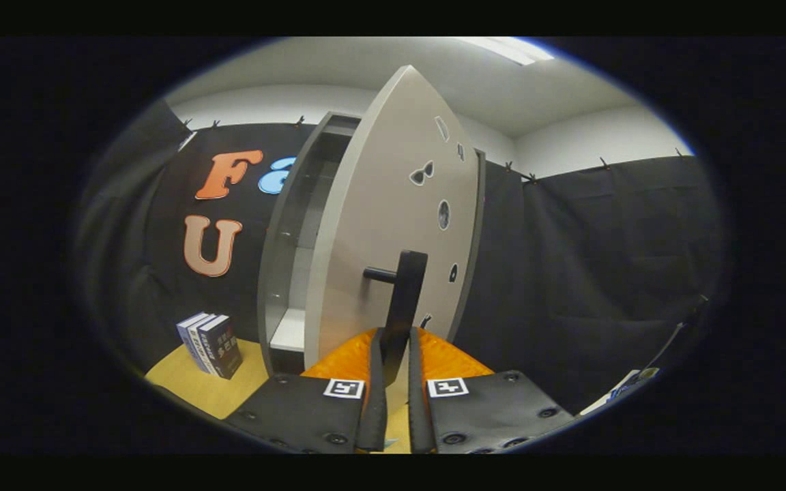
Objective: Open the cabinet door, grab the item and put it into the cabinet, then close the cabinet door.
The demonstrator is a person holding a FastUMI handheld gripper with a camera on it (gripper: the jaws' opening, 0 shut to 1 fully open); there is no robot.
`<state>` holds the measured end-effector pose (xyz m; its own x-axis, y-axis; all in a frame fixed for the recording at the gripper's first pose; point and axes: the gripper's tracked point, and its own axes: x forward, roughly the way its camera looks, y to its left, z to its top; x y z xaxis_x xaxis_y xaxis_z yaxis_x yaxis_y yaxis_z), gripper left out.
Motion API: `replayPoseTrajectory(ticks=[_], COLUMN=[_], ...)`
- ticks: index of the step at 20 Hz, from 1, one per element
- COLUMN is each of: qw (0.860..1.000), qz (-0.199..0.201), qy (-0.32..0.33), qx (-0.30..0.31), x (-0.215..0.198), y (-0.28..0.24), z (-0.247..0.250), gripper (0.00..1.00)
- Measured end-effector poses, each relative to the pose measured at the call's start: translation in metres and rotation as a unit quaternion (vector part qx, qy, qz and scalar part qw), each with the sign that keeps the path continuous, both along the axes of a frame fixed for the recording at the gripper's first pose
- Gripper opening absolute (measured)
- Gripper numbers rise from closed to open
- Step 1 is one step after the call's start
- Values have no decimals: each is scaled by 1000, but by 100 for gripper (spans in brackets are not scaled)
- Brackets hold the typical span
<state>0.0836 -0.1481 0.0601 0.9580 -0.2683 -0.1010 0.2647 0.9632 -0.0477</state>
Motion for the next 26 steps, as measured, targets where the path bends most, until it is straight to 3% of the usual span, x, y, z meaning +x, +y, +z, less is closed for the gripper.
replayPoseTrajectory(ticks=[9, 14, 26], qw=[998, 999, 995], qz=[-59, -44, 46], qy=[10, -11, -56], qx=[0, 26, 71], x=[-39, -56, -70], y=[-86, -113, -186], z=[-9, -10, -17], gripper=[13, 10, 10])
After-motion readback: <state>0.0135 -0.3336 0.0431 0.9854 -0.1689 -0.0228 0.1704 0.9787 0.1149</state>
